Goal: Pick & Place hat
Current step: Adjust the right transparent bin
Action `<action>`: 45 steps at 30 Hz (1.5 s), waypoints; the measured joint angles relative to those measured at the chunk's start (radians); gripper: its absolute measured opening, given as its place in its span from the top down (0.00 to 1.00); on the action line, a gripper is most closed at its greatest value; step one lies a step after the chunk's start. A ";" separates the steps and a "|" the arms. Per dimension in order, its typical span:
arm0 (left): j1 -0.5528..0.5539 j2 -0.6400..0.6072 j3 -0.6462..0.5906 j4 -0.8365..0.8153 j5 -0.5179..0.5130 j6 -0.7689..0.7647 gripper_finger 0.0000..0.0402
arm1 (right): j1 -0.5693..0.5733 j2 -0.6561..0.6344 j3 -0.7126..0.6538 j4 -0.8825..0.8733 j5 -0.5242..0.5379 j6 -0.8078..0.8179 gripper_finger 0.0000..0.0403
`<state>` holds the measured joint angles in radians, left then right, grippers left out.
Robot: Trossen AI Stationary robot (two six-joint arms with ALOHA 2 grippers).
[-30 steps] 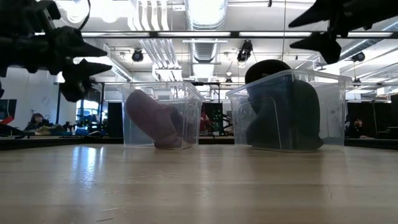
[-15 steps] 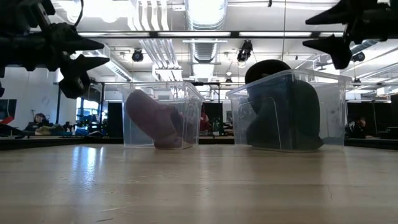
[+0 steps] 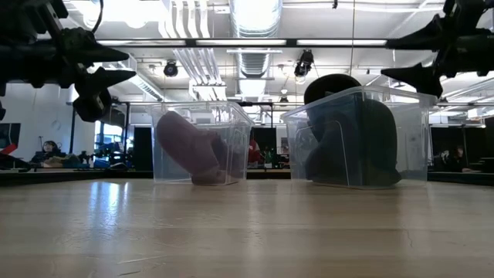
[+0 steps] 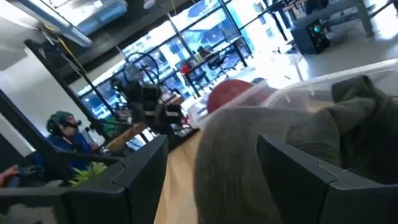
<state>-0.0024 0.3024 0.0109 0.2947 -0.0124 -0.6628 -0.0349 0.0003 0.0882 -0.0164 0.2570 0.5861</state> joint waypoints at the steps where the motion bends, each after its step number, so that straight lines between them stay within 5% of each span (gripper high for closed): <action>1: -0.001 -0.012 0.000 -0.001 0.000 0.000 0.69 | -0.001 0.002 -0.007 0.003 0.000 0.006 0.39; 4: -0.002 -0.071 0.000 -0.007 0.000 0.000 0.69 | 0.000 0.000 -0.030 0.041 -0.041 0.041 0.39; 10: -0.002 -0.196 0.000 -0.001 0.000 0.000 0.69 | 0.000 0.001 -0.016 0.151 -0.346 0.095 0.39; 17: -0.002 -0.279 -0.001 -0.003 0.000 0.000 0.69 | 0.001 0.002 0.050 -0.094 -0.397 0.217 0.39; 24: -0.002 -0.287 -0.002 -0.006 0.000 0.000 0.69 | 0.018 0.001 0.146 -0.122 -0.652 0.335 0.39; 31: -0.002 -0.287 -0.003 -0.006 0.000 0.000 0.69 | 0.018 0.039 0.245 -0.502 -0.529 0.230 0.39; 39: -0.002 -0.287 -0.003 -0.006 0.000 0.000 0.69 | 0.018 0.132 0.186 -0.498 -0.520 0.219 0.39; 45: -0.002 -0.287 -0.004 -0.007 0.000 0.000 0.69 | 0.016 0.228 0.116 -0.248 -0.477 0.189 0.39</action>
<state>-0.0040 0.0154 0.0071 0.2878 -0.0120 -0.6628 -0.0193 0.2278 0.2038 -0.2648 -0.2196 0.7747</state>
